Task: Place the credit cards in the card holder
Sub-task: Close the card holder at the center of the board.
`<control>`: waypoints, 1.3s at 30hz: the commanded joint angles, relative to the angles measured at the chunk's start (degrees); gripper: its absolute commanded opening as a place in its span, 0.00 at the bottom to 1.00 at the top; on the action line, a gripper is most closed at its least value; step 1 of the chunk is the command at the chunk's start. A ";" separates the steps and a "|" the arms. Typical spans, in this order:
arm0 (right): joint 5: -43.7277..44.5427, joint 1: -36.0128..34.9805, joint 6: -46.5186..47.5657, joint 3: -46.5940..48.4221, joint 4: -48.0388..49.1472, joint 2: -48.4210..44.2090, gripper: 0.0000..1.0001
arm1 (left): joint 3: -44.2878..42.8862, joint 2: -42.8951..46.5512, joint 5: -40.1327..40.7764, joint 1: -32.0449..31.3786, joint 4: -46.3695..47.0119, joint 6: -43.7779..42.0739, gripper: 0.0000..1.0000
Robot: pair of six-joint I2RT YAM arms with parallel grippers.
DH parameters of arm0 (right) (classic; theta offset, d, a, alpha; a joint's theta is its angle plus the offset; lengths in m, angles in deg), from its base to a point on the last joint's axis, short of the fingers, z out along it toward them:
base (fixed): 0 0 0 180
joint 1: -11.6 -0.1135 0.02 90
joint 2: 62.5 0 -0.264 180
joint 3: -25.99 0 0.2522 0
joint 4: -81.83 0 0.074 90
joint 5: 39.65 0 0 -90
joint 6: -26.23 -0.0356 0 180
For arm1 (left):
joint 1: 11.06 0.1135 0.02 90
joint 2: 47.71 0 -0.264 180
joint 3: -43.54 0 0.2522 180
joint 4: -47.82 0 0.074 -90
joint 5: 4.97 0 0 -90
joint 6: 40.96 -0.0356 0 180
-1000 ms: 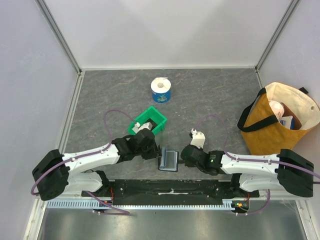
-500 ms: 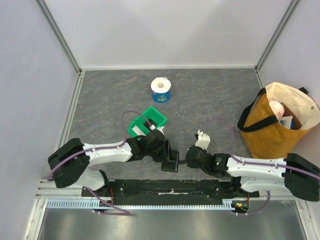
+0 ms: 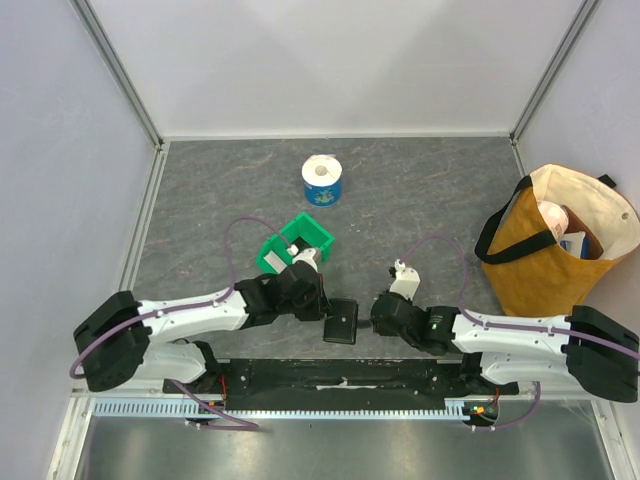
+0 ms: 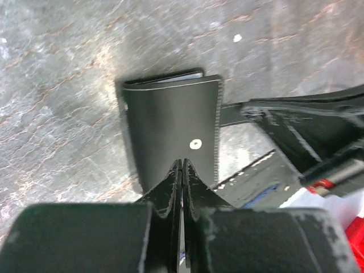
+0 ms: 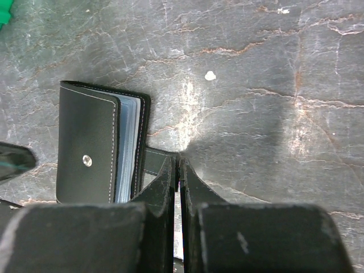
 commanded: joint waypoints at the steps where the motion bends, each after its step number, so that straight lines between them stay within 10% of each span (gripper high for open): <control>1: 0.37 0.16 0.54 2.53 1.15 -1.54 0.02 | 1.49 -3.98 -2.47 -0.08 4.83 -2.32 0.03; 21: -9.47 0.07 8.36 8.76 8.53 7.41 0.01 | 0.97 -14.71 -3.10 -0.61 7.39 3.31 0.02; 33: -9.56 1.04 10.91 8.60 7.13 -1.88 0.46 | 3.25 -12.61 -3.01 -0.70 7.39 4.02 0.02; 39: -7.81 2.18 7.40 4.03 2.22 -9.71 0.40 | 2.20 -9.62 -1.79 -0.96 5.20 2.96 0.14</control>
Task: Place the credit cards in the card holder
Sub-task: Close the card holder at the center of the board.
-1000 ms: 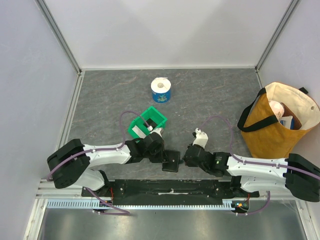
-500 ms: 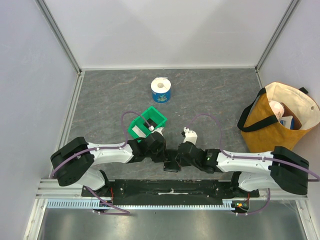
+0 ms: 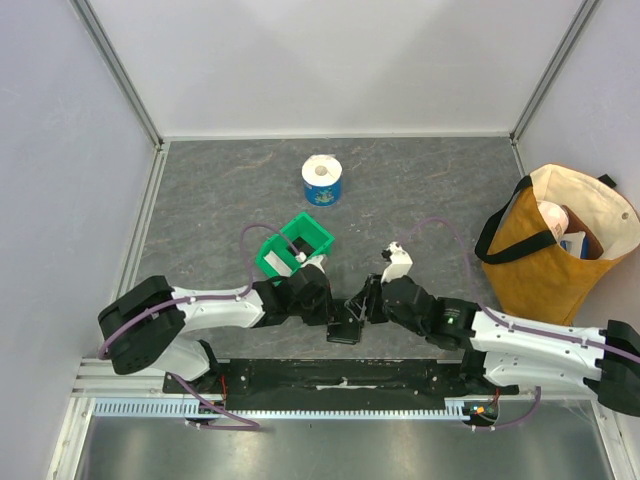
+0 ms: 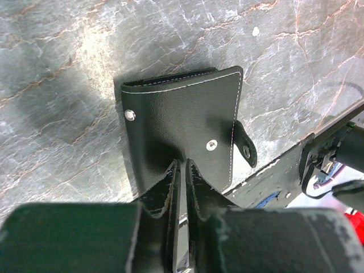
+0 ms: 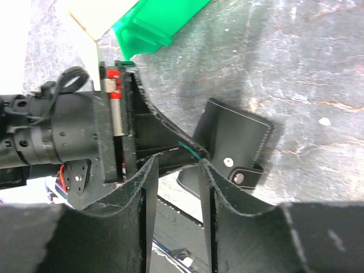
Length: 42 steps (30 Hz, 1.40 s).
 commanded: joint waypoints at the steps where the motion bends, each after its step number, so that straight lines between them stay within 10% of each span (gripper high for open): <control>1: 1.75 0.81 -3.29 -3.86 -4.24 -4.12 0.37 | 0.30 2.38 2.48 -0.67 -3.96 -0.56 0.19; 7: -0.27 0.90 -5.67 -6.33 -5.92 -4.40 0.21 | -0.23 5.46 4.13 -0.67 -5.98 -2.40 0.47; 14: -0.62 0.90 -5.50 -5.81 -5.48 -2.64 0.15 | 0.56 6.52 4.94 -0.67 -6.87 -2.85 0.57; 42: -2.47 1.42 -2.86 -3.69 3.48 7.21 0.09 | 0.38 0.90 5.38 -0.59 -6.25 -1.62 0.48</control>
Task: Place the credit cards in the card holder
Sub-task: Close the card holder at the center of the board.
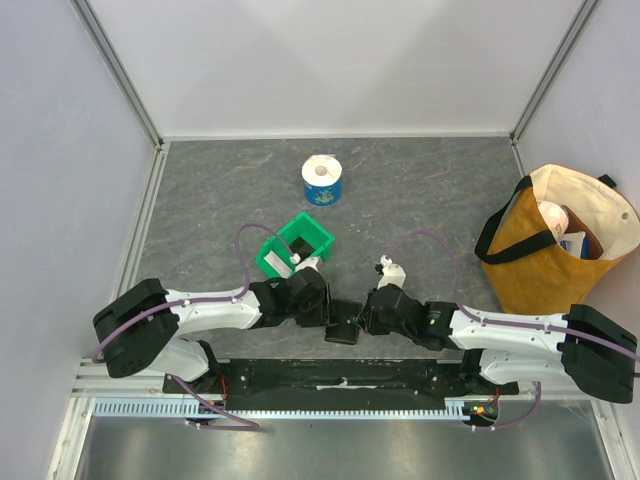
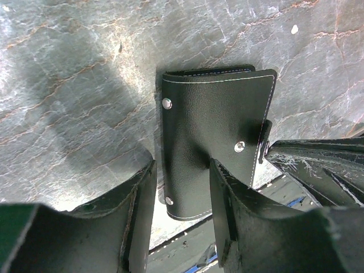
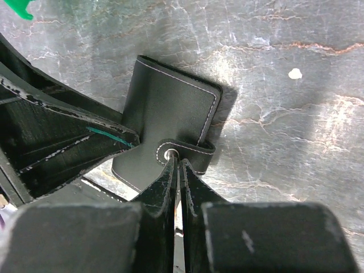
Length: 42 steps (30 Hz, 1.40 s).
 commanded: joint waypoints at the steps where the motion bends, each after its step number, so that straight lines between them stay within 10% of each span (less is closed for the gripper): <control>1: 0.05 0.77 1.29 2.14 2.31 -0.31 0.10 | 0.14 -1.29 1.34 -0.30 -0.17 -0.83 0.48; 42: -8.56 3.40 5.07 4.77 5.74 7.60 0.11 | -0.30 -2.87 0.46 -0.30 0.97 -0.74 0.42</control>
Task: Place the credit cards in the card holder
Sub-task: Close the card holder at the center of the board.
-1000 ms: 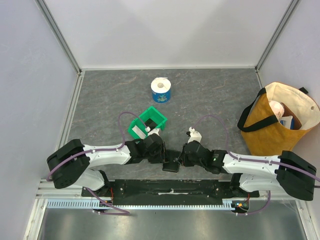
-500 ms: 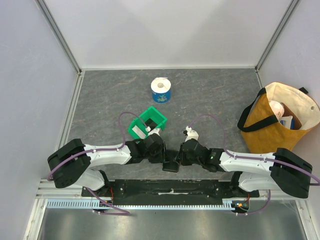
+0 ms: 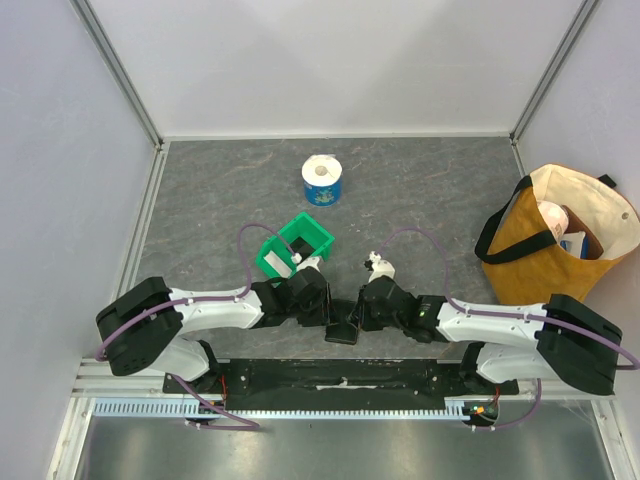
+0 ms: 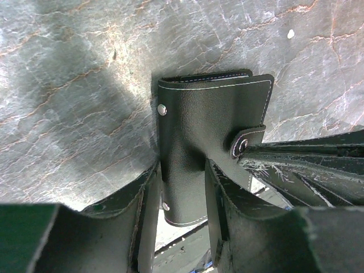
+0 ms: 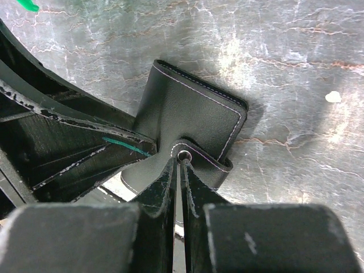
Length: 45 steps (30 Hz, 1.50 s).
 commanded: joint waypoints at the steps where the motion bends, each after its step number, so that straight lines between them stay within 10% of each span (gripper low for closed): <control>1: -2.53 0.50 1.44 2.96 -0.03 1.68 0.11 | -0.28 -1.72 0.57 -0.21 -0.76 -0.74 0.42; 45: -2.53 3.49 -3.65 -0.64 -3.21 -4.65 0.14 | -1.68 -1.98 0.74 -0.39 -1.64 -1.18 0.48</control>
